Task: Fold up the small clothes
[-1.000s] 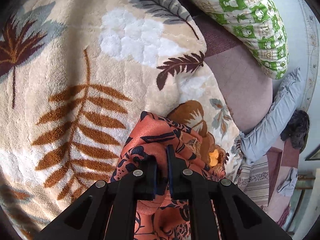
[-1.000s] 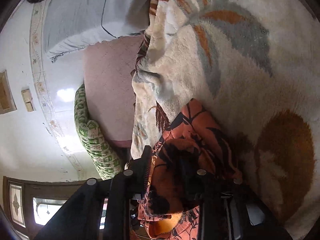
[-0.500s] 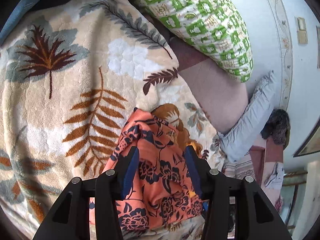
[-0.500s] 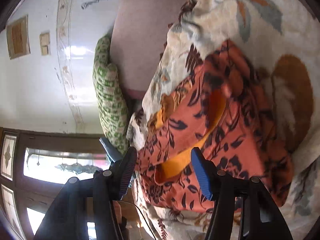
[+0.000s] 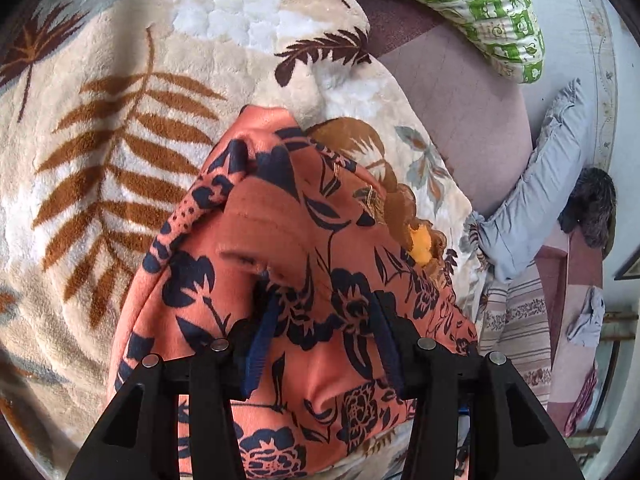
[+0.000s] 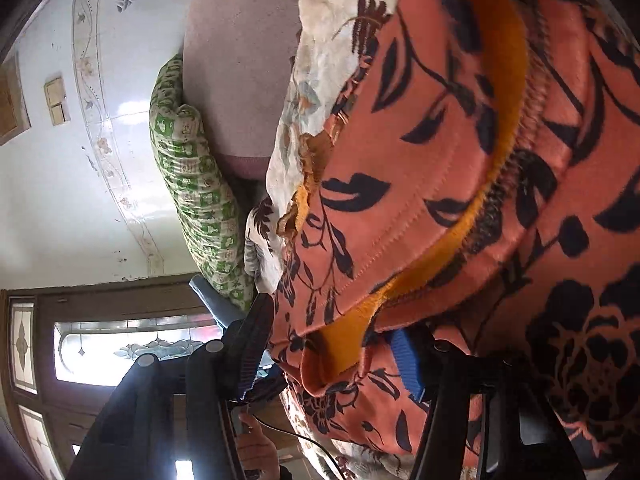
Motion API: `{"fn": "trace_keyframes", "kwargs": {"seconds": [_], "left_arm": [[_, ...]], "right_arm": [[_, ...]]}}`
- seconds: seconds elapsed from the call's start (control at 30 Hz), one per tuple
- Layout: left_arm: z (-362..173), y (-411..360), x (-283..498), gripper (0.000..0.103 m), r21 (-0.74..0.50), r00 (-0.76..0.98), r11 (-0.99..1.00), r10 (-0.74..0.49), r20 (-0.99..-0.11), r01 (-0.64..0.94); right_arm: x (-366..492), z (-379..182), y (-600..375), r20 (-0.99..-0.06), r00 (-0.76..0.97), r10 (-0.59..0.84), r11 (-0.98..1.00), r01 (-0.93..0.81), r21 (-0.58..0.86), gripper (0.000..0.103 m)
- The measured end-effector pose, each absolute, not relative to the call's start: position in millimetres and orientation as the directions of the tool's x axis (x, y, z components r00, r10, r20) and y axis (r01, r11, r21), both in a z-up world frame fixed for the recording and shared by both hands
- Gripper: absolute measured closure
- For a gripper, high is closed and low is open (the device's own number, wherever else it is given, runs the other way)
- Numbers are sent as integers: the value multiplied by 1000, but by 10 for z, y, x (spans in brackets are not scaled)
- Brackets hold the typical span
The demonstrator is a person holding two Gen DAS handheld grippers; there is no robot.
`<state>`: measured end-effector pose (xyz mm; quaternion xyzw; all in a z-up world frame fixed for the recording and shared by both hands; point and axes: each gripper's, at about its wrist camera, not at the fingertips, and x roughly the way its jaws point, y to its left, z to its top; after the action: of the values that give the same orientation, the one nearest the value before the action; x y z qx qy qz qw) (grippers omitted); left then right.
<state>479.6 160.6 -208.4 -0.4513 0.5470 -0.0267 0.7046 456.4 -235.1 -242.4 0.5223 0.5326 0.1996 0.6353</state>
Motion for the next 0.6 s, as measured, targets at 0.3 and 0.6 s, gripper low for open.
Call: {"fn": "trace_keyframes", "kwargs": {"seconds": [0.3,0.6], "left_arm": [[-1709,1927,5194,85,-589,492,634,-351,-797,-501],[-1815,2600,5086,68,-643,535,454,-357,-766,-617]], "right_arm": [[5348,-1949,-2324,-519,460,720,508,160,846,88],[5607,-1851,-2379,-546,460,700,568,103,816,75]]}}
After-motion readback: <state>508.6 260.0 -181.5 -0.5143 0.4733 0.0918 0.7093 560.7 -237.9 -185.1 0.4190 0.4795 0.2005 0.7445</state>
